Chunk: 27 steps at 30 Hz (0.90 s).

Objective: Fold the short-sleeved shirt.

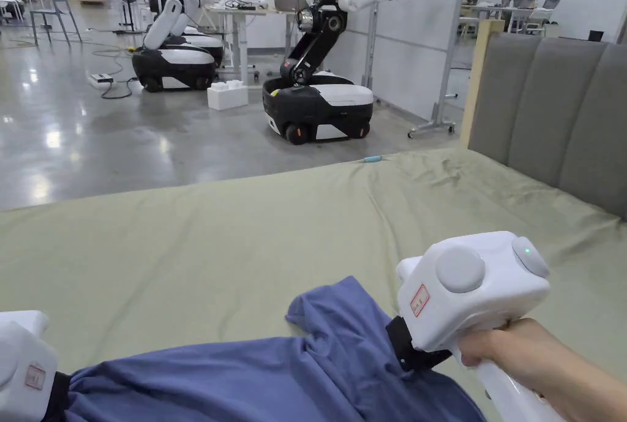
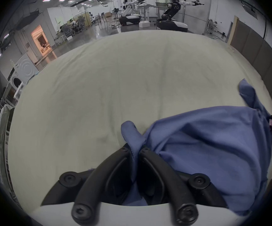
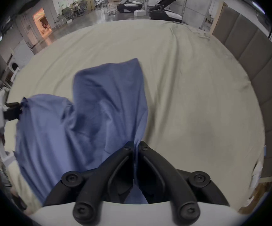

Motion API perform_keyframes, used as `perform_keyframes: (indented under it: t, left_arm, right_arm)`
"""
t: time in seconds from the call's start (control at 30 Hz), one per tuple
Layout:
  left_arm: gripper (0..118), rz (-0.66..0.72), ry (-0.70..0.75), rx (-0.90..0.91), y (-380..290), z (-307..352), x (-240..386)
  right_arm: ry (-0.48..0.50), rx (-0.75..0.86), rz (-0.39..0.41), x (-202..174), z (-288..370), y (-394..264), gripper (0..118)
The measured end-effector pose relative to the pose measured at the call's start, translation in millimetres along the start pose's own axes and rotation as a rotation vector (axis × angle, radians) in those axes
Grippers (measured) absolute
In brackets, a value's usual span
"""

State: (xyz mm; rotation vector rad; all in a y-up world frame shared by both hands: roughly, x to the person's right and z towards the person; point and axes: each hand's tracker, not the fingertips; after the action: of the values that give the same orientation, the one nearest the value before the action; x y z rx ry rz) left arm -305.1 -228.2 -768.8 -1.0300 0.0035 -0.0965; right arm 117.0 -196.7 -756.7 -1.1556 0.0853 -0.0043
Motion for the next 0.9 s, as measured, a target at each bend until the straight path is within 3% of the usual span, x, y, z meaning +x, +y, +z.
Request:
perform_keyframes:
  t: [0.07, 0.13, 0.2, 0.47, 0.7, 0.9]
  left_arm:
    - [7, 0.079, -0.143, 0.034, -3.5, 25.2, -13.5]
    - [7, 0.158, -0.221, 0.092, -4.8, 55.3, -29.5]
    - [7, 0.225, -0.249, 0.171, -2.9, 93.5, -45.6]
    - [7, 0.267, -0.346, 0.43, -6.1, 266.3, -80.0]
    - [7, 0.282, -0.311, 0.612, -30.3, 388.2, -100.9]
    - [7, 0.249, -0.192, 0.772, -43.0, 490.3, -117.3]
  right_arm:
    - [0.07, 0.038, -0.029, 3.4, 19.6, -7.0, 6]
    - [0.069, 0.094, -0.007, 3.1, 44.5, -11.6, 6]
    - [0.08, 0.161, -0.013, 5.7, 78.1, -15.8, 6]
    - [0.185, 0.46, -0.05, 10.0, 253.1, -48.3, 6]
    - [0.199, 0.653, -0.041, 4.6, 369.9, -76.7, 6]
    - [0.19, 0.793, -0.022, 4.5, 446.1, -75.9, 6]
